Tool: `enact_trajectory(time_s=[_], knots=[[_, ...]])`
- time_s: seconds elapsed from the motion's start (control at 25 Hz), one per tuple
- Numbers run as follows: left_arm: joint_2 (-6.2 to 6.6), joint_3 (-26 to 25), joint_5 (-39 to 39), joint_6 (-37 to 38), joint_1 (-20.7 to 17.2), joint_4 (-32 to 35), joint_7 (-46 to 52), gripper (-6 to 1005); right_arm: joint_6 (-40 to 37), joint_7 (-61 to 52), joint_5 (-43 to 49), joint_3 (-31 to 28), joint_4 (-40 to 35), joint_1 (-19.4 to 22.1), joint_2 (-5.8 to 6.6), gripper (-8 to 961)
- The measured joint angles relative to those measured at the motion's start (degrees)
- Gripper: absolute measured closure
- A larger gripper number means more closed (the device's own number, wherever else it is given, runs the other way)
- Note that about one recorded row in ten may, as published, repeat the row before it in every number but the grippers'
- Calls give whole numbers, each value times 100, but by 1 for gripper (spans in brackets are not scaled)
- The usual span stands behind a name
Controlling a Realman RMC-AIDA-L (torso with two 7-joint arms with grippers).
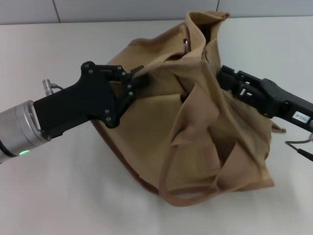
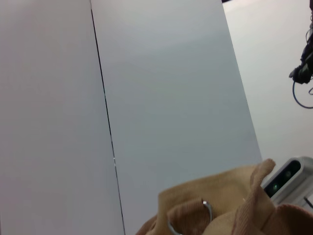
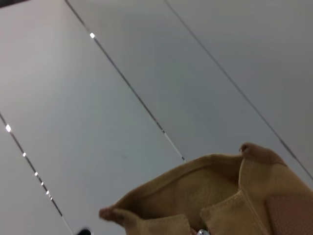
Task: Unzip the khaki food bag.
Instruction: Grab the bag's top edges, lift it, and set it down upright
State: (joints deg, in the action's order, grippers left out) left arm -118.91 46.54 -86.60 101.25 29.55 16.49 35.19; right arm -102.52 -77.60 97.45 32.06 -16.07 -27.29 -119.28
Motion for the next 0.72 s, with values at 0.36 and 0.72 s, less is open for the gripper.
enact_trajectory(time_s=[0.36,0.72], knots=[[42,3,20,104,126,465,414,937,200,1045,101,435,327,-216,-13,462],[34,35,8,-83,271,644,476,936,5,1218,93,445,547,-252,-21,468]])
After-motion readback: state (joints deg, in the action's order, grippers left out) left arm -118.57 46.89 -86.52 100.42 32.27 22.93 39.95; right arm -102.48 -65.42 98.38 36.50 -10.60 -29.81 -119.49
